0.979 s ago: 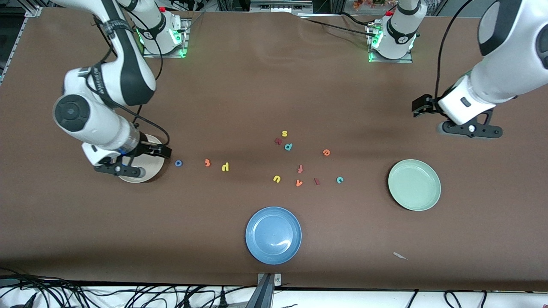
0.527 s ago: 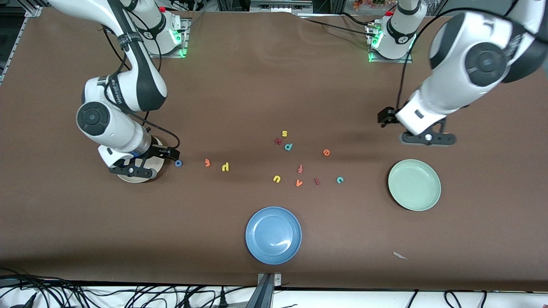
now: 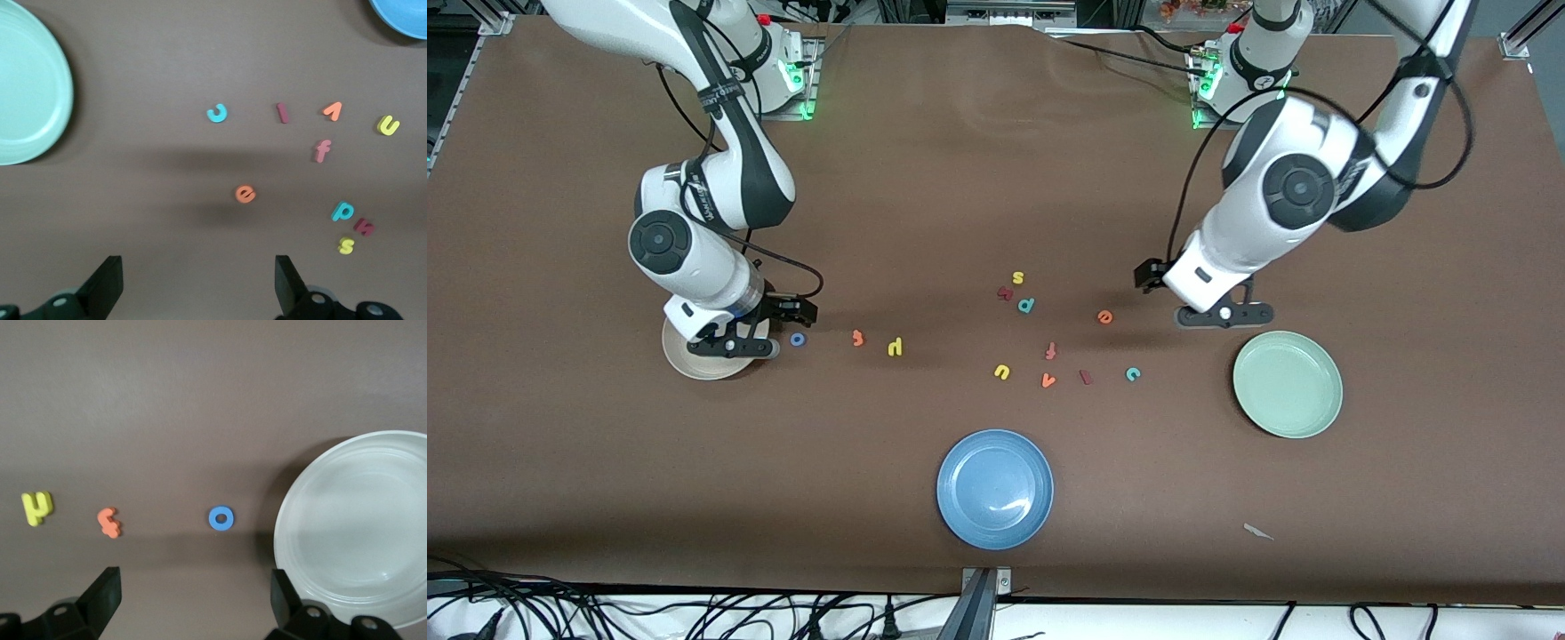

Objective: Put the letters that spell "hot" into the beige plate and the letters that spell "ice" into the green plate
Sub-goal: 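Move the left gripper toward the orange e while the right gripper reaches the ring, then pinch the orange e with the left gripper while the right gripper lowers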

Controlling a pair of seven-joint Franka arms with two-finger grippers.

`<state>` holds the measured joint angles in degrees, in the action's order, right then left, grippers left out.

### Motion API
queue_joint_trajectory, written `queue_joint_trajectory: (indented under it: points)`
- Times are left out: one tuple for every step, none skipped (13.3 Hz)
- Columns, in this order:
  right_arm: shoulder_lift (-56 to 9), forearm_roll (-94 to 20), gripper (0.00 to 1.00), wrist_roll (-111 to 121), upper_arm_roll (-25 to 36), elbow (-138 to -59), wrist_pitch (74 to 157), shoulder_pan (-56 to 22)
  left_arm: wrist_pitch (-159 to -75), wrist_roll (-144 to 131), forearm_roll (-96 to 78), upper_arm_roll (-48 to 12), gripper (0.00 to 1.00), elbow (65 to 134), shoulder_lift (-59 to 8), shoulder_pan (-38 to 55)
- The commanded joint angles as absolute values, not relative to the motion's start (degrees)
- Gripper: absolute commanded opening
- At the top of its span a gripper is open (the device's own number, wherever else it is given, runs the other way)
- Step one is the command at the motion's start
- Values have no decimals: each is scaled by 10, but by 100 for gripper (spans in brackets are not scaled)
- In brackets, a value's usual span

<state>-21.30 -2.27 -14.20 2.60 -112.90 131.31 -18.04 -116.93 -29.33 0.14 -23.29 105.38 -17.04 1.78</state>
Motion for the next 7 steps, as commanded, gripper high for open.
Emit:
queue_joint_trajectory:
  points:
    - [-225, -14, 99, -121, 19, -1136, 1325, -178, -1241, -343, 0, -234, 100, 1091, -185, 38]
    - [-228, -13, 99, -119, 15, -1136, 1326, -178, -1257, -353, 7, -234, 100, 1093, -199, 40]
    - [-235, -14, 99, -113, 14, -1136, 1329, -178, -1269, -366, 13, -233, 100, 1093, -213, 52]
    - [-241, -13, 99, -112, 14, -1137, 1337, -181, -1284, -383, 29, -233, 100, 1098, -226, 61]
    - [-247, -13, 98, -102, 14, -1139, 1344, -182, -1301, -401, 51, -234, 100, 1102, -237, 62]
    - [-250, -14, 92, -88, 14, -1143, 1356, -182, -1310, -412, 64, -234, 100, 1102, -251, 64]
    - [-254, -13, 91, -73, 14, -1148, 1367, -182, -1320, -418, 70, -234, 100, 1102, -264, 69]
